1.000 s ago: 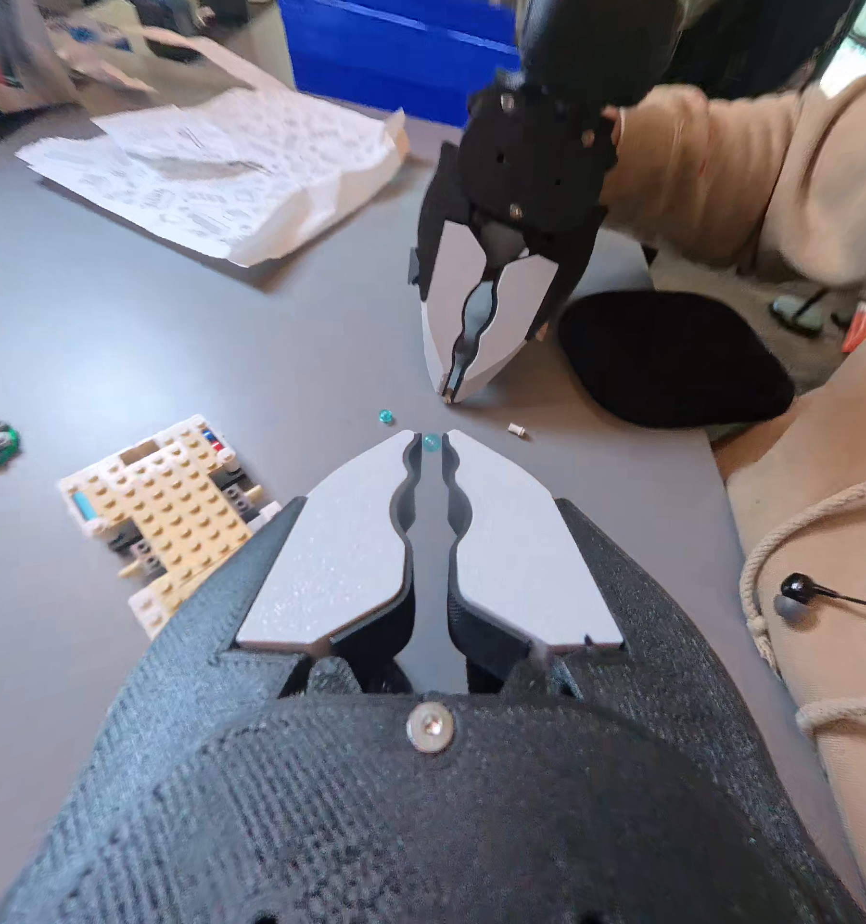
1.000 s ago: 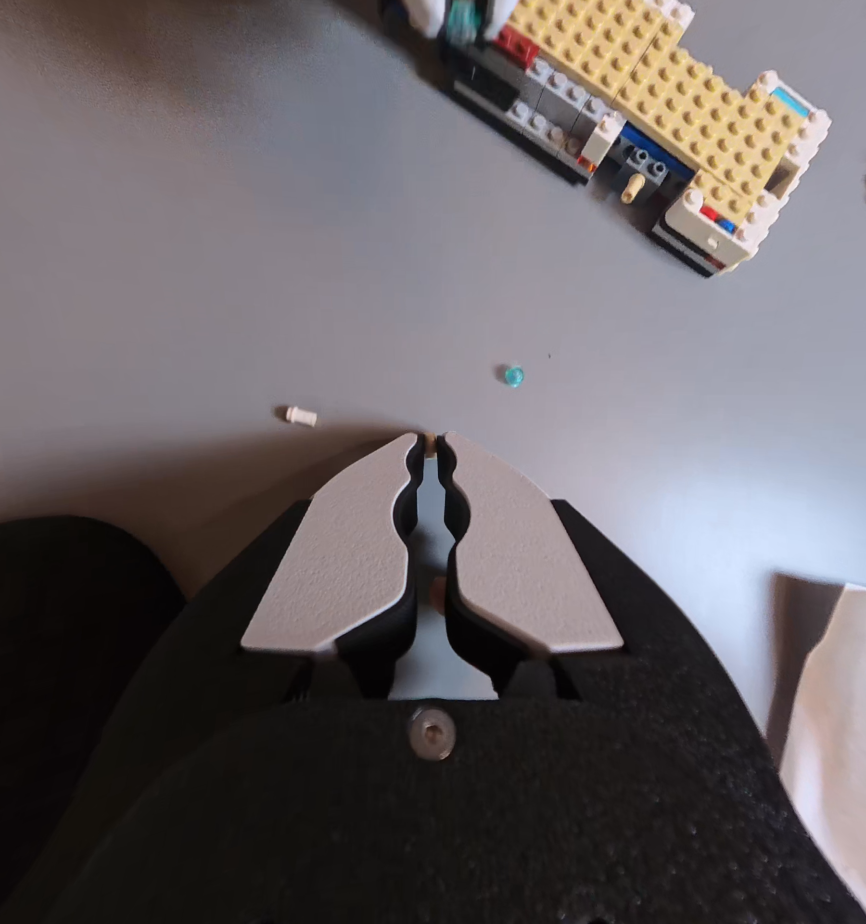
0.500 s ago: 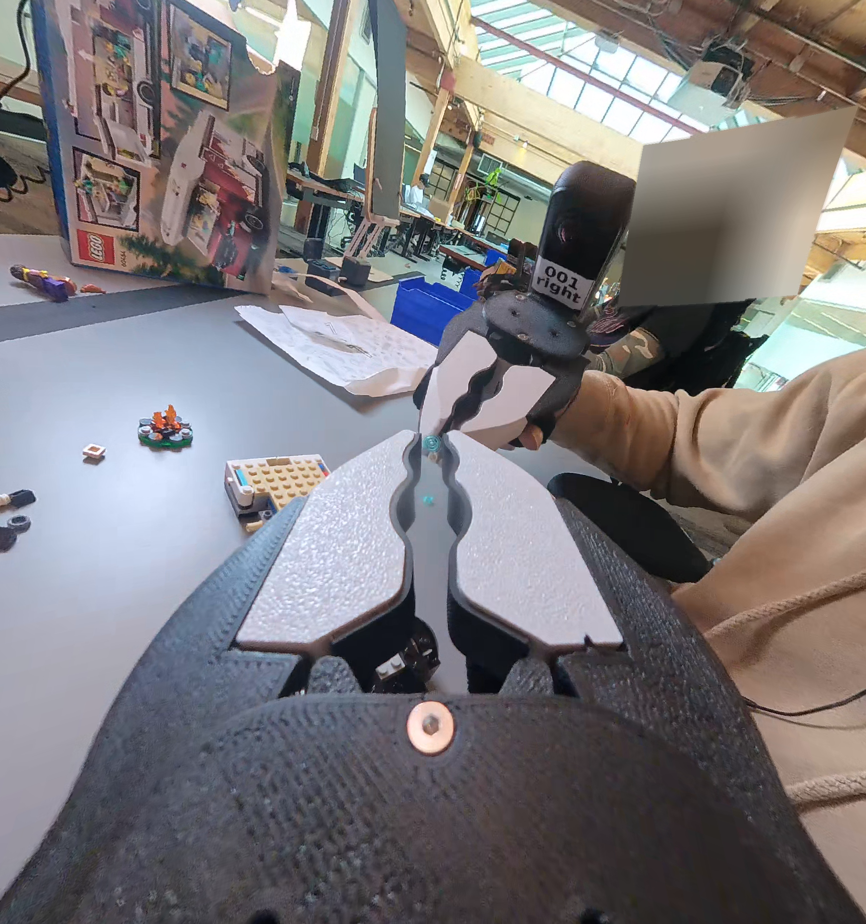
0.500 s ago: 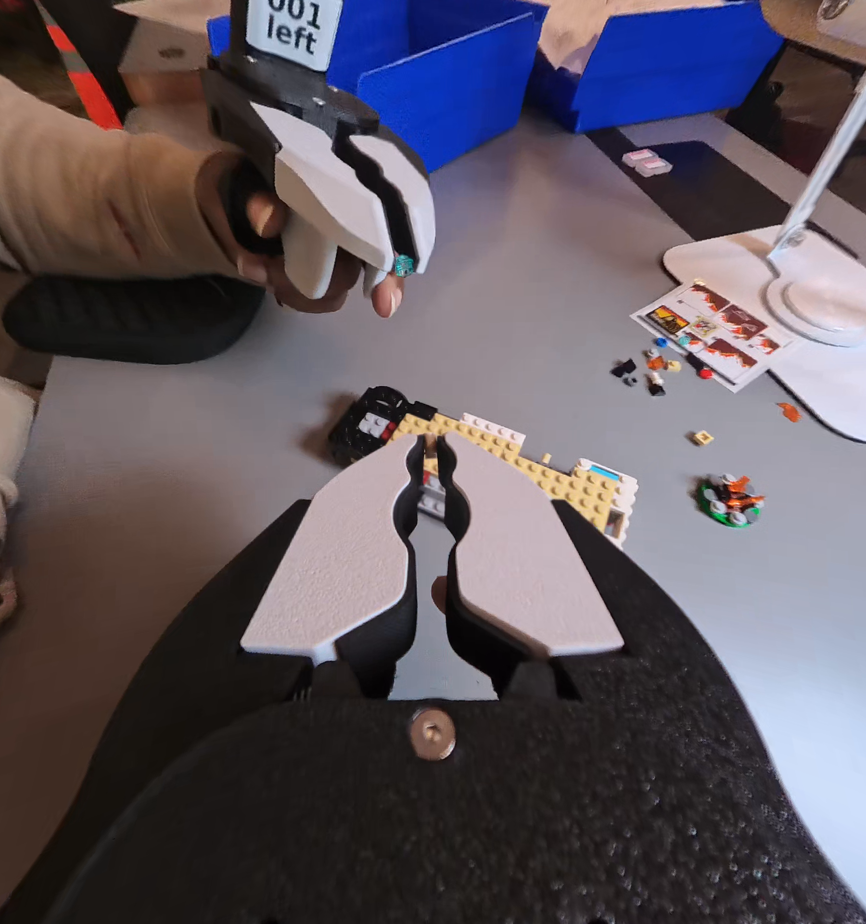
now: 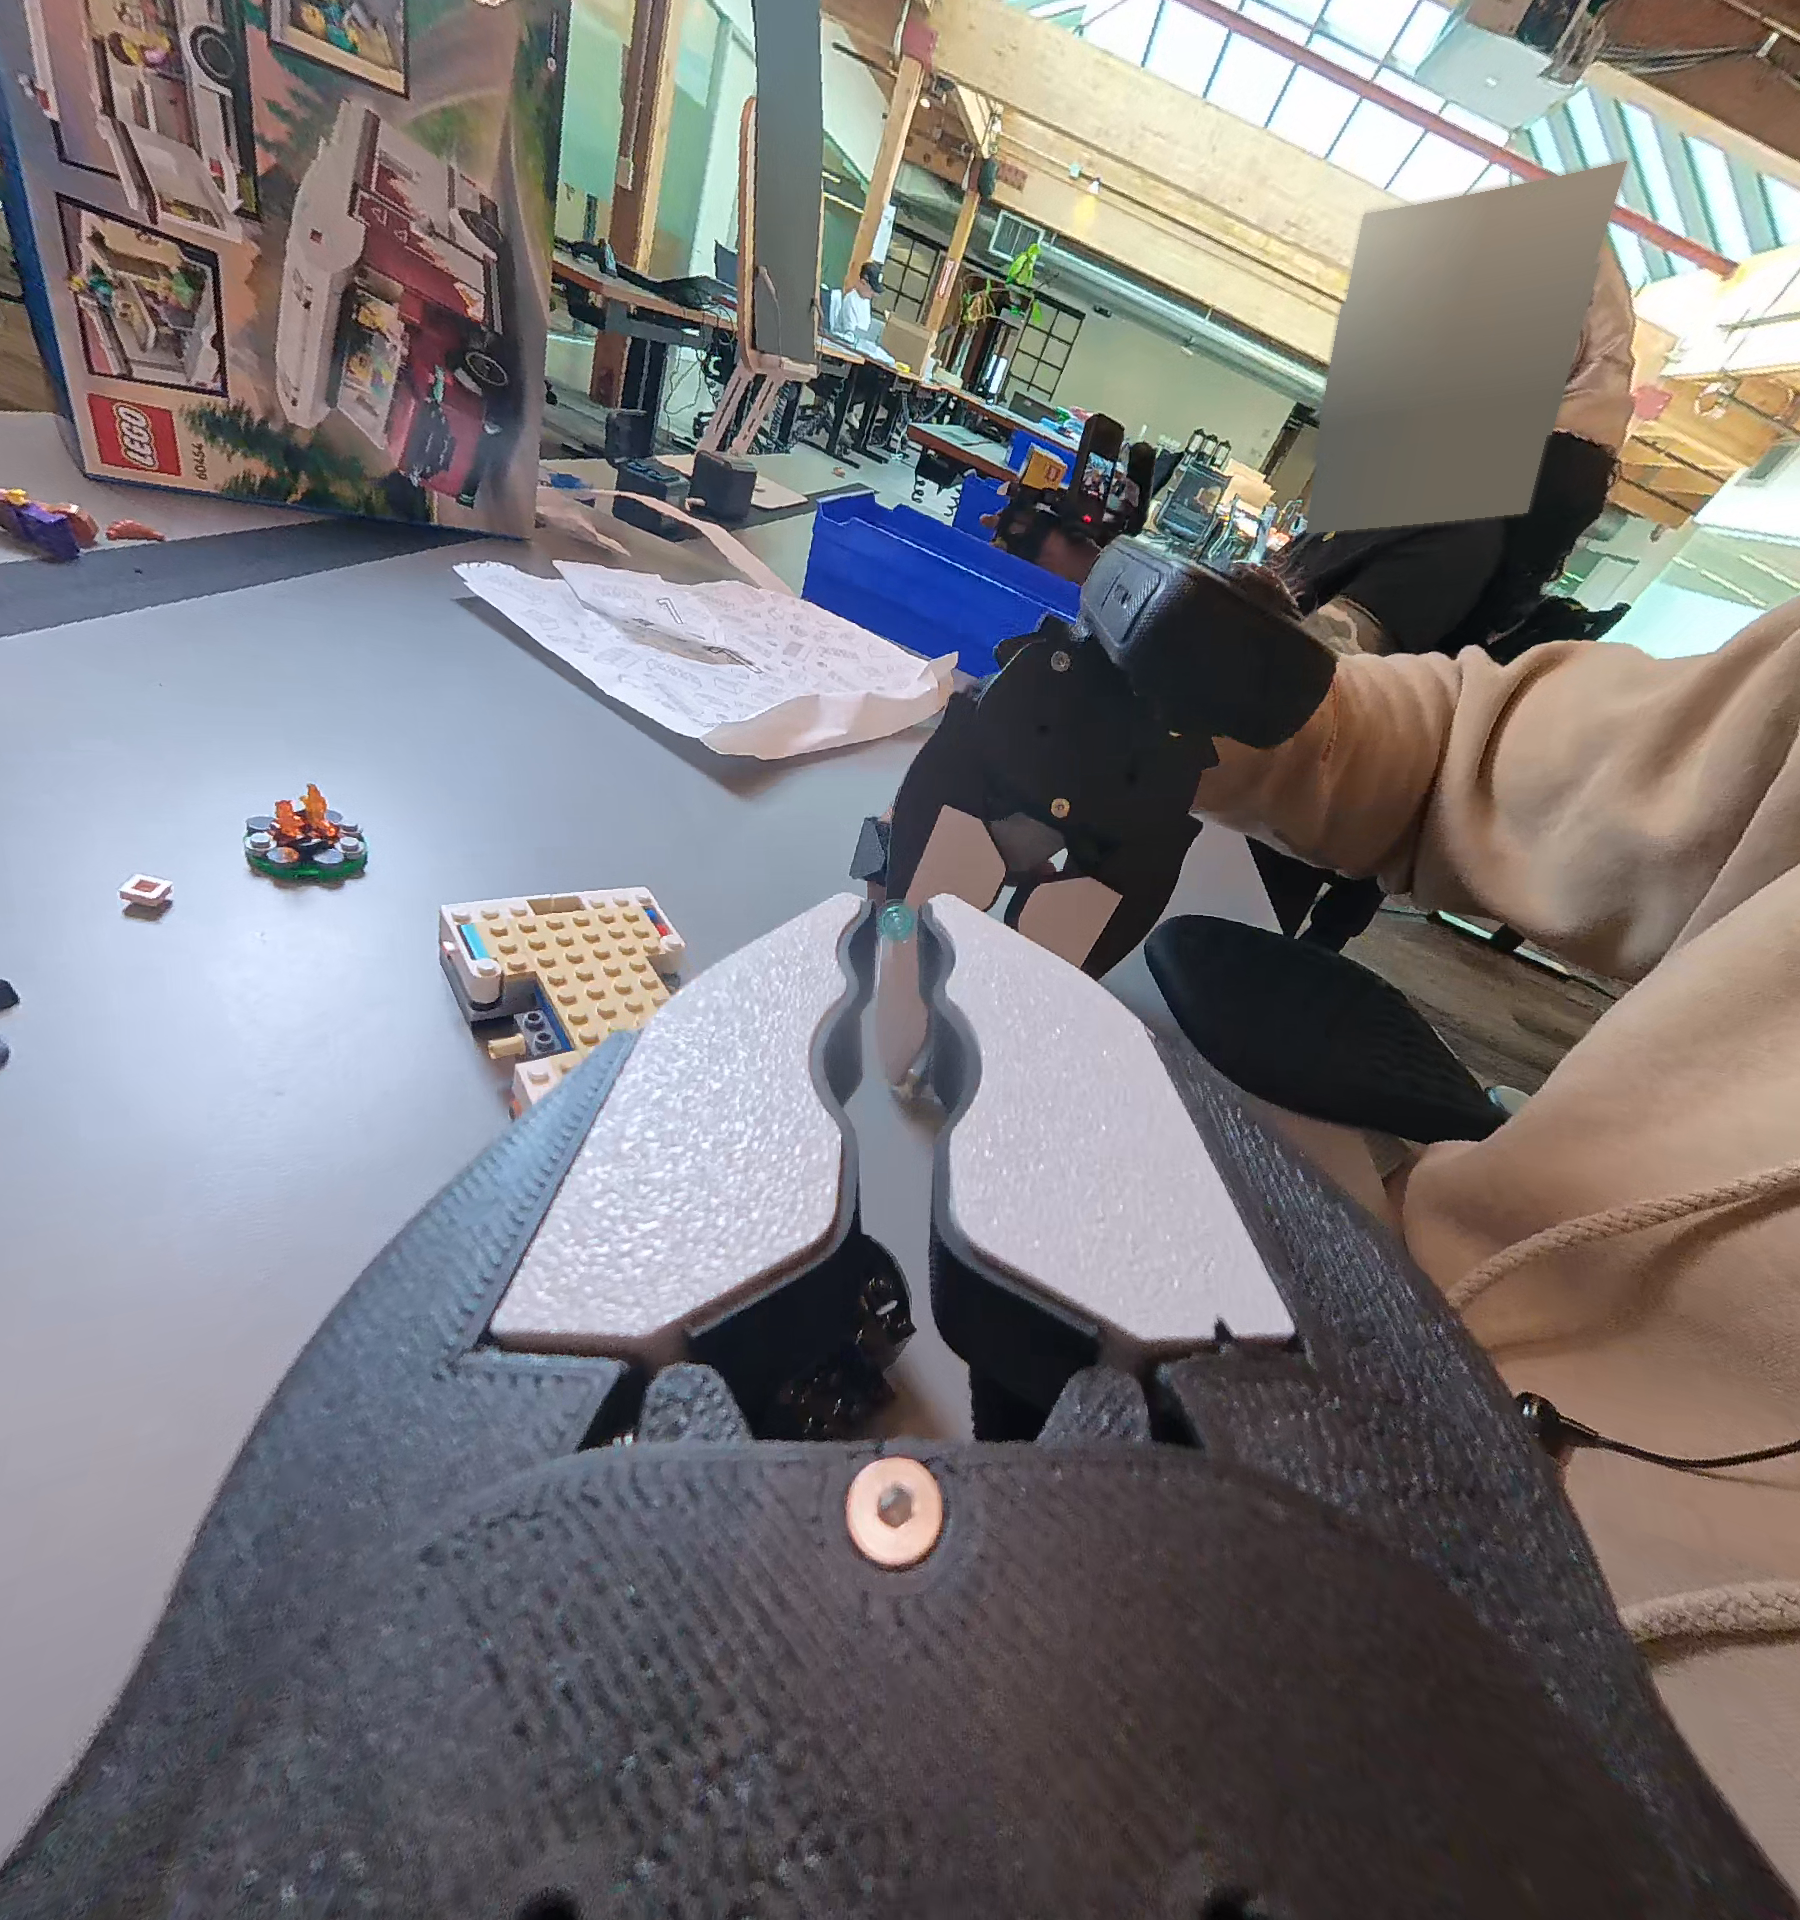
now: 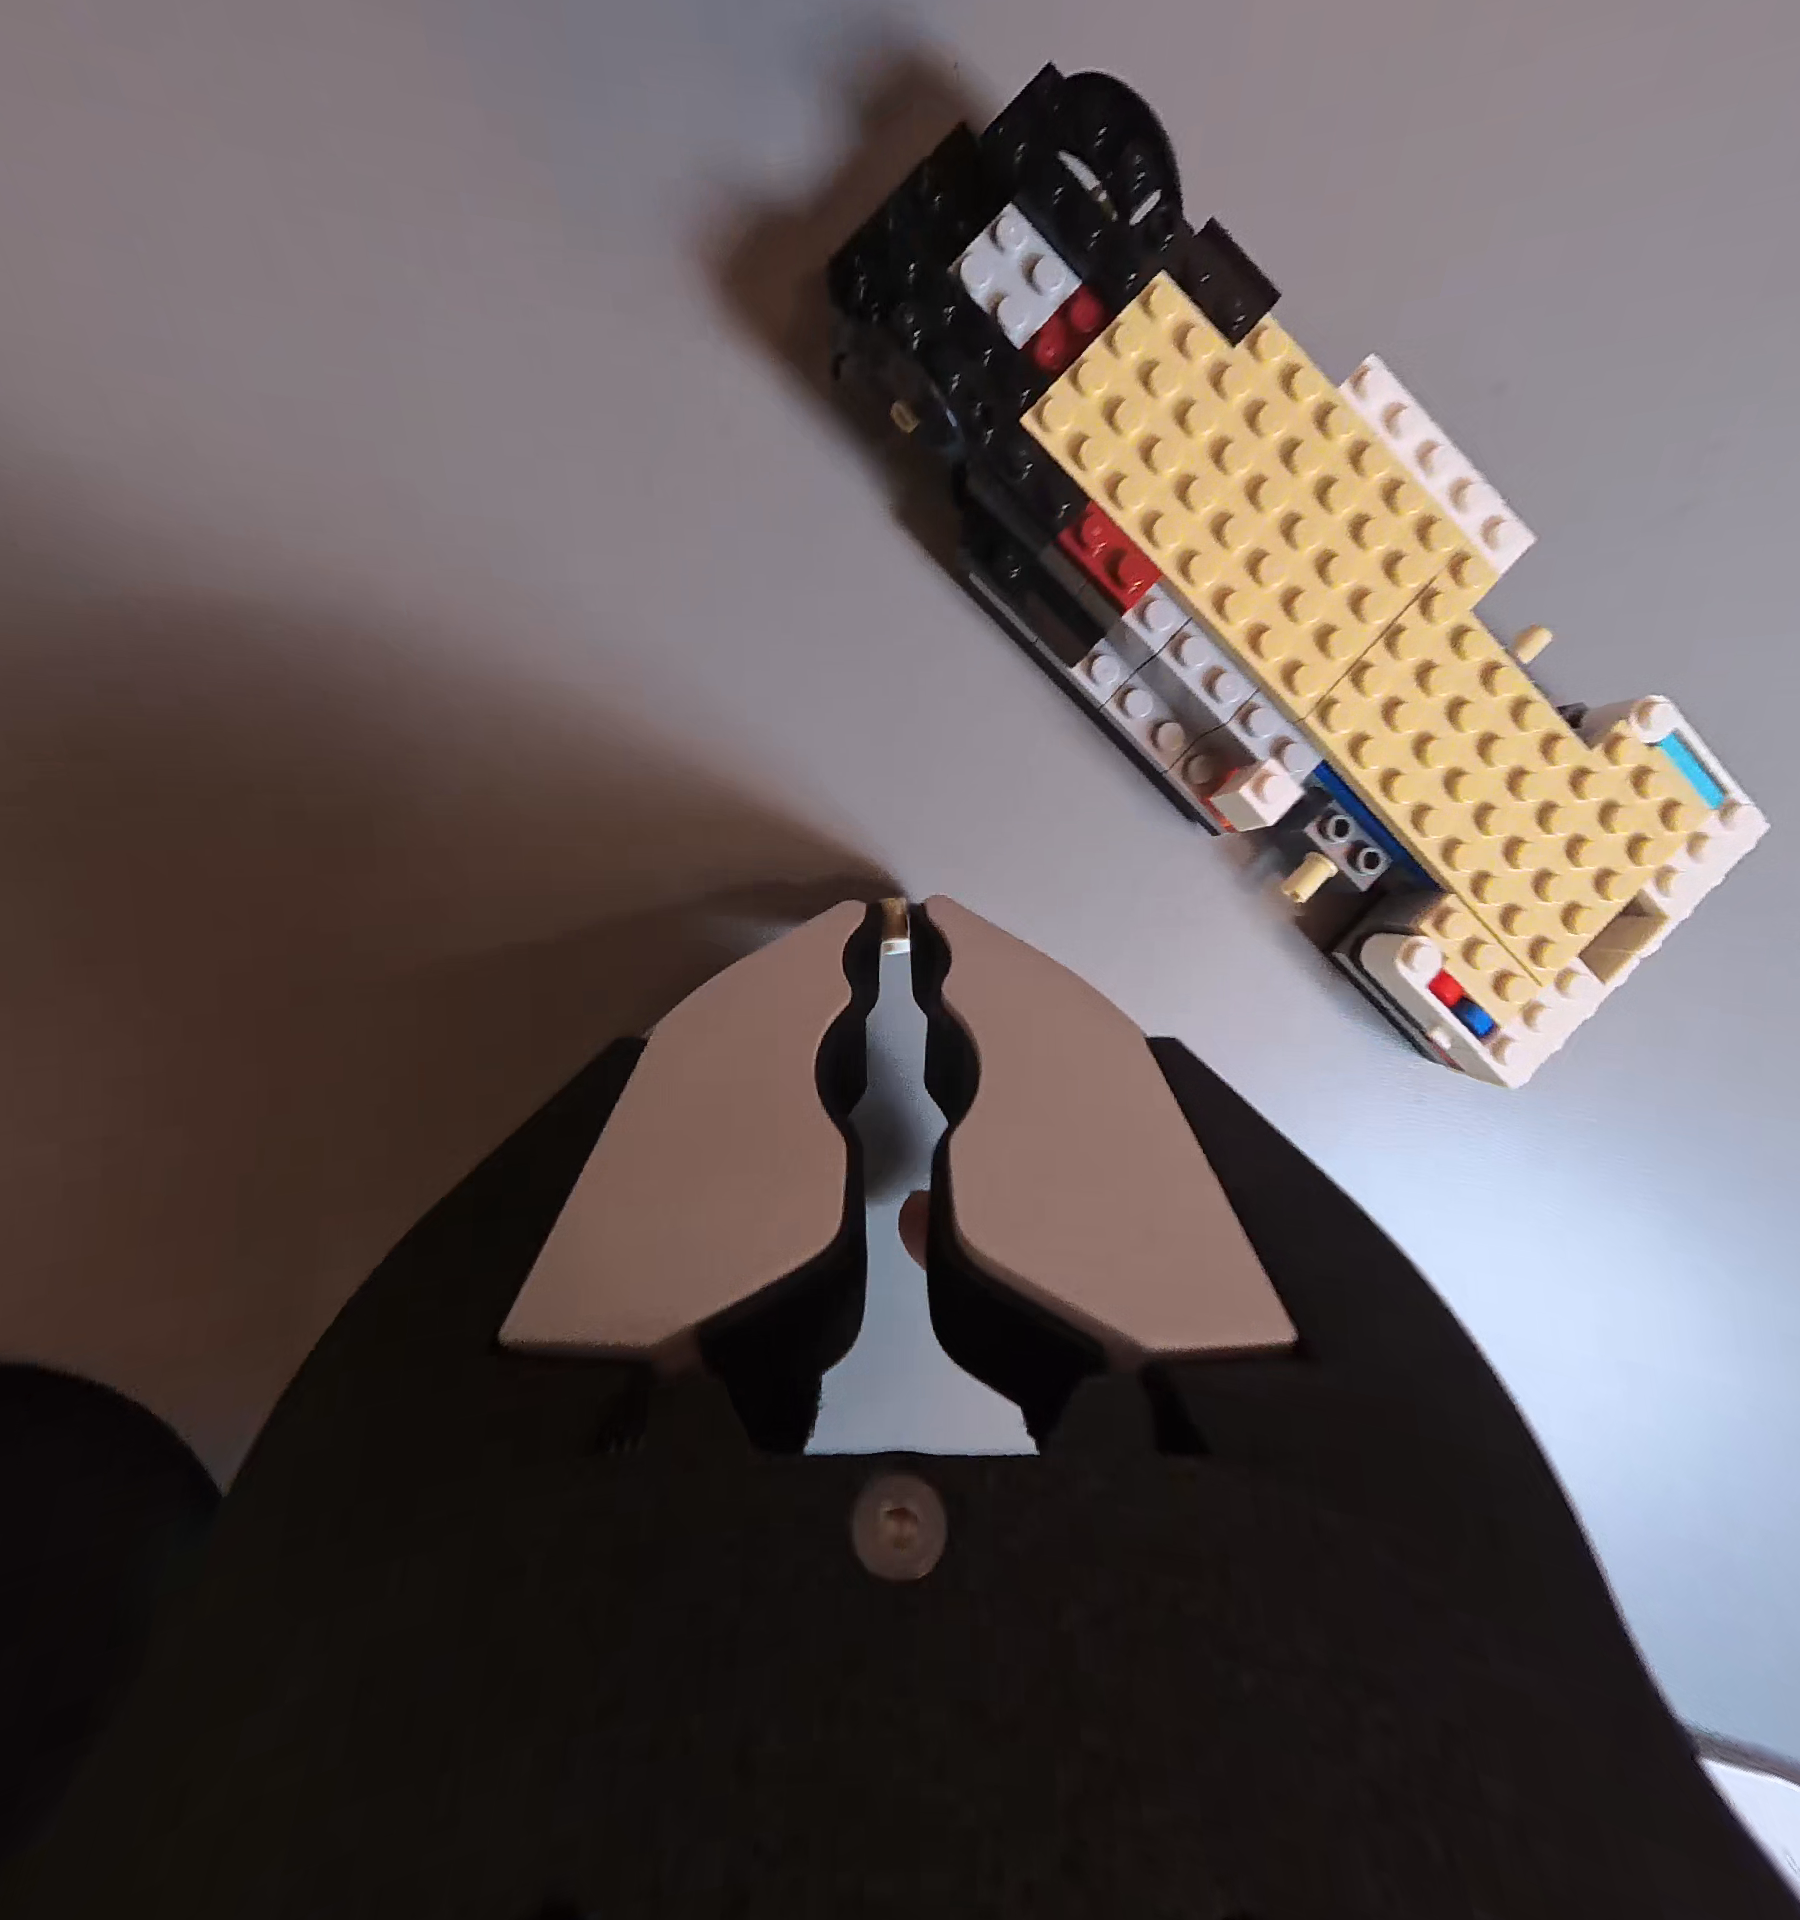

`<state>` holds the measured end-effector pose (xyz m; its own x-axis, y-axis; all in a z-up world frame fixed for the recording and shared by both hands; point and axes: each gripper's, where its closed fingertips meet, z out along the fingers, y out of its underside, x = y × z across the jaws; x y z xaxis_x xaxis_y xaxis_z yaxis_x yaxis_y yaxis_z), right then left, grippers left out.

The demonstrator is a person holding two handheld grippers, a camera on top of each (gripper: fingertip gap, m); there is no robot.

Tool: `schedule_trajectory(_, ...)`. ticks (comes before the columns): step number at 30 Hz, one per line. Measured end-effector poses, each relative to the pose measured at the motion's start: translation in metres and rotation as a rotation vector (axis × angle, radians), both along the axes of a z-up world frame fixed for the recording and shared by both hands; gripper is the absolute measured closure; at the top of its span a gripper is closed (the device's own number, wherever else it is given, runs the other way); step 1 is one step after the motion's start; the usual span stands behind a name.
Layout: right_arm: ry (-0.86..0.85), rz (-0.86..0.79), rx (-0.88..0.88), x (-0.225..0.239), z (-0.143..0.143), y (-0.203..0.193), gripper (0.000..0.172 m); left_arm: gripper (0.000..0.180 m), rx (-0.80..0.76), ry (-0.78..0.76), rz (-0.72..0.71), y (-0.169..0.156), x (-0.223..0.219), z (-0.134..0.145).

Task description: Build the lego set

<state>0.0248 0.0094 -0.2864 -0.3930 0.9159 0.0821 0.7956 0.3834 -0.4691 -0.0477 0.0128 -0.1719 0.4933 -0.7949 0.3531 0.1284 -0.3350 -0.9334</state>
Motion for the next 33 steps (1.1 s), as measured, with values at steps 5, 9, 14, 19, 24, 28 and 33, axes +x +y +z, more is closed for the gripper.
schedule_trajectory(5, -0.013, 0.021, -0.019, 0.002, 0.001, -0.005, 0.159, 0.173, -0.011, 0.002, -0.008, 0.000, 0.001, -0.002)
schedule_trajectory(9, -0.018, 0.049, -0.037, -0.001, 0.004, -0.011, 0.156, 0.173, -0.015, 0.004, -0.014, -0.001, 0.002, -0.004)
schedule_trajectory(14, -0.069, 0.069, -0.042, 0.002, 0.000, -0.014, 0.157, 0.173, -0.019, 0.010, -0.026, -0.003, 0.005, -0.005)
schedule_trajectory(19, -0.035, 0.042, -0.054, 0.000, 0.007, -0.012, 0.157, 0.173, -0.019, 0.010, -0.028, -0.003, 0.005, -0.005)
schedule_trajectory(24, -0.058, 0.035, -0.055, 0.003, 0.004, -0.010, 0.156, 0.173, -0.022, 0.014, -0.036, -0.004, 0.006, -0.006)
schedule_trajectory(28, -0.081, 0.052, -0.061, 0.003, 0.000, -0.016, 0.157, 0.173, -0.021, 0.016, -0.037, -0.004, 0.007, -0.006)
schedule_trajectory(33, -0.083, 0.049, -0.071, 0.007, 0.002, -0.018, 0.157, 0.173, -0.022, 0.015, -0.040, -0.005, 0.007, -0.006)
